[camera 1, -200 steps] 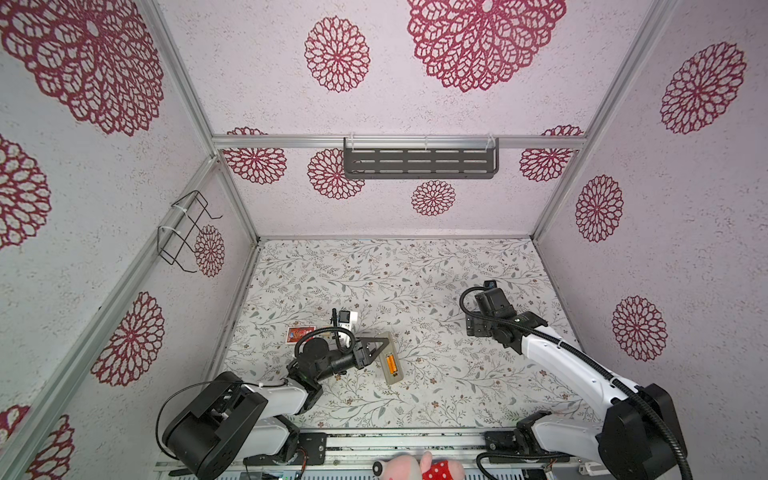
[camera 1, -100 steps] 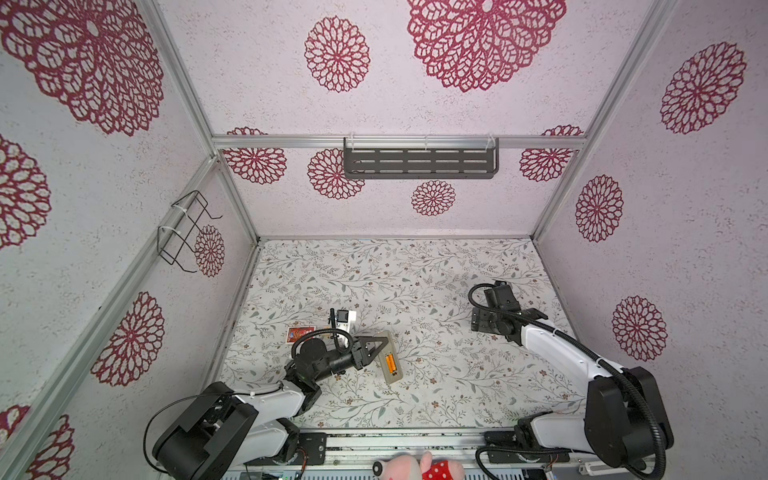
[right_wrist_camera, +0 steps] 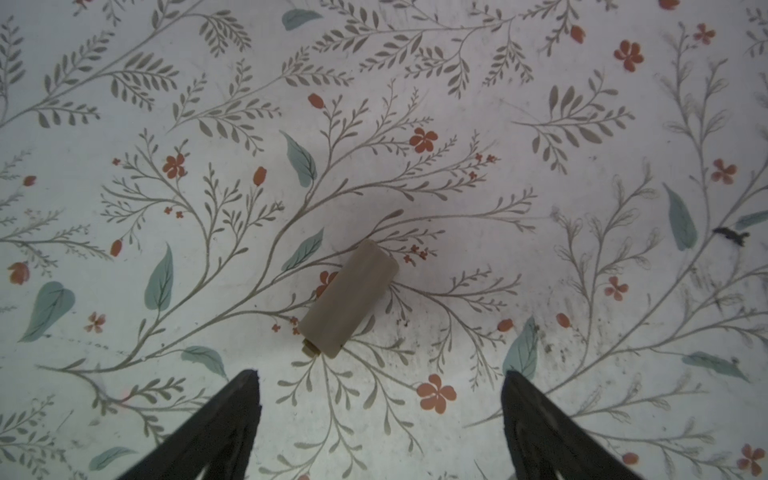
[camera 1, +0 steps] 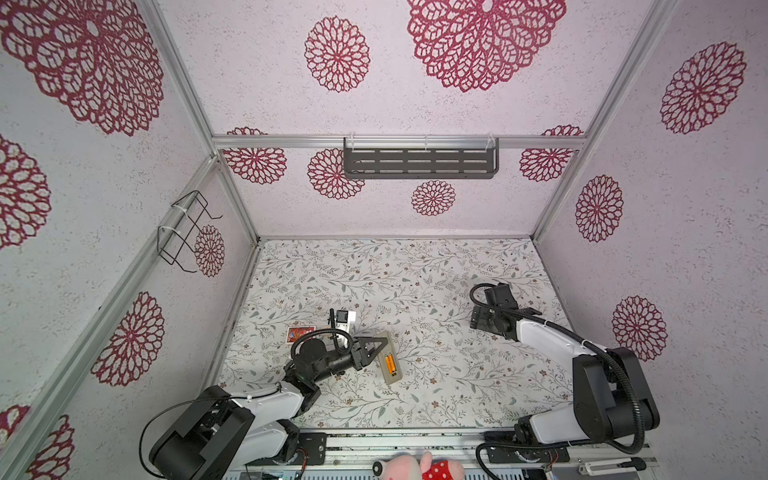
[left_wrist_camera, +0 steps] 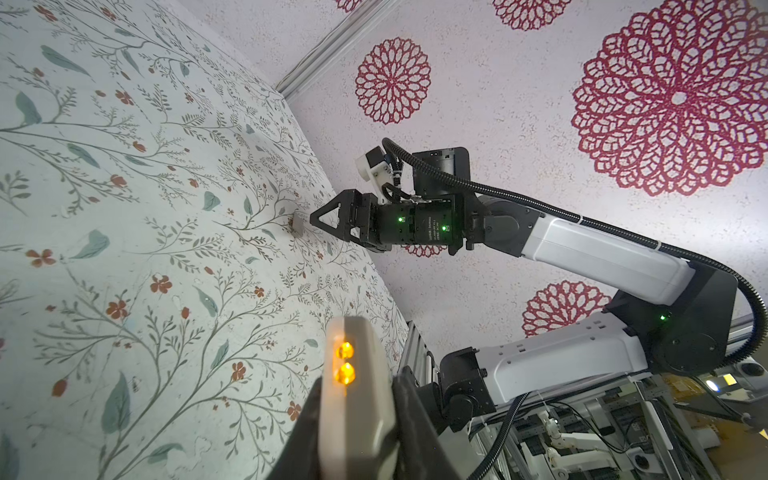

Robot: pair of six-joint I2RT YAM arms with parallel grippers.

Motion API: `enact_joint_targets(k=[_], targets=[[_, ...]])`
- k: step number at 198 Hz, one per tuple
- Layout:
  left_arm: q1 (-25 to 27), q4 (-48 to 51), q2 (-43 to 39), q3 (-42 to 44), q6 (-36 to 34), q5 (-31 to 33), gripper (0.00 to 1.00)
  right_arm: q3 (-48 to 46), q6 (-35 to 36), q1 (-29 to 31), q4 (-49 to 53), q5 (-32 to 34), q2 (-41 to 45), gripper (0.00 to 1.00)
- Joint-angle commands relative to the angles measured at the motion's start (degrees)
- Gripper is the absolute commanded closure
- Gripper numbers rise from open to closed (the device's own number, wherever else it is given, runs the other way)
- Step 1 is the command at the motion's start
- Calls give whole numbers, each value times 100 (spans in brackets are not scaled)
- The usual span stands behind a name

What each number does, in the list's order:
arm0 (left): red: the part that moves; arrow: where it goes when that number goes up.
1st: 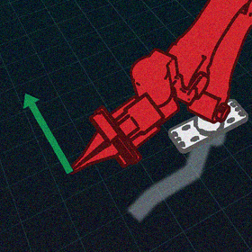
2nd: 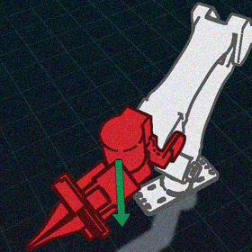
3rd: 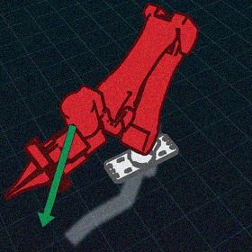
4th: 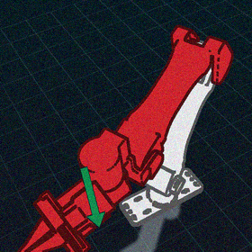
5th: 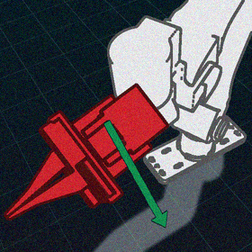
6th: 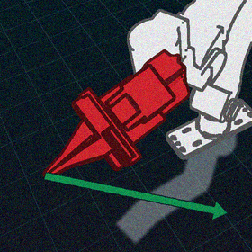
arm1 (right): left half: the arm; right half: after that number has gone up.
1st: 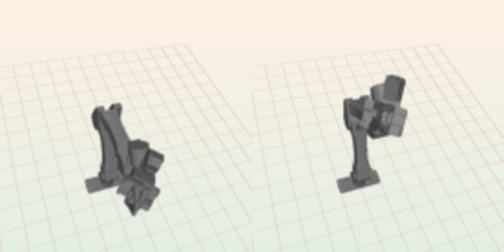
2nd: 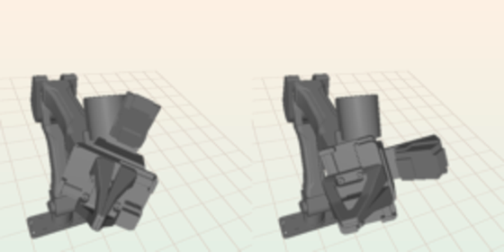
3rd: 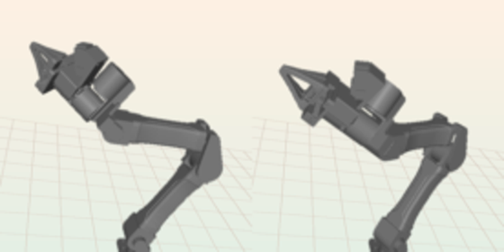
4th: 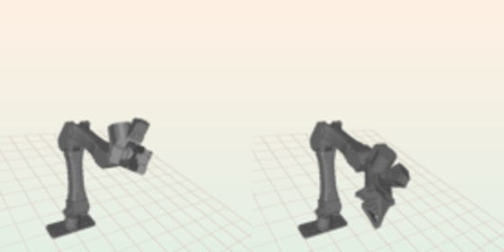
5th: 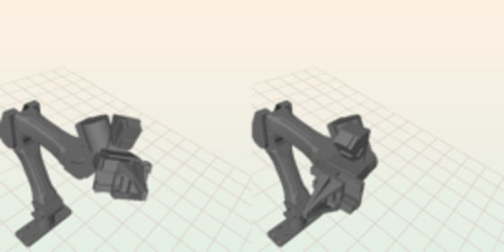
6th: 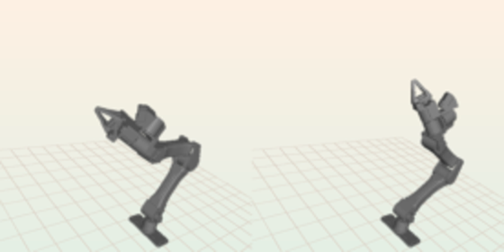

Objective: Load the batteries into the remote control
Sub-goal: 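Raise the right gripper off the remote and move it over the grey cover, then lower the right gripper and close it on the grey battery cover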

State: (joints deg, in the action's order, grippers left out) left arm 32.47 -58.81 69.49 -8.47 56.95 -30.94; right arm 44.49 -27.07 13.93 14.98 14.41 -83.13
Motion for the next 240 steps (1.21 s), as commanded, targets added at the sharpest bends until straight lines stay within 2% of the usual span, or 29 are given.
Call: enact_joint_targets(k=[1, 90, 142, 240], targets=[[-29, -216, 44, 35, -105, -17, 100, 42, -271, -43, -343, -116, -210, 9], [-29, -747, 421, 57, 61, -79, 100, 82, -386, -86, -658, -140, -649, 11], [-26, -1008, 556, 120, 115, -53, 100, 135, -382, -93, -716, -154, -860, 17], [-29, -1063, 635, 109, 128, -53, 100, 234, -304, -94, -769, -163, -1134, 41]])
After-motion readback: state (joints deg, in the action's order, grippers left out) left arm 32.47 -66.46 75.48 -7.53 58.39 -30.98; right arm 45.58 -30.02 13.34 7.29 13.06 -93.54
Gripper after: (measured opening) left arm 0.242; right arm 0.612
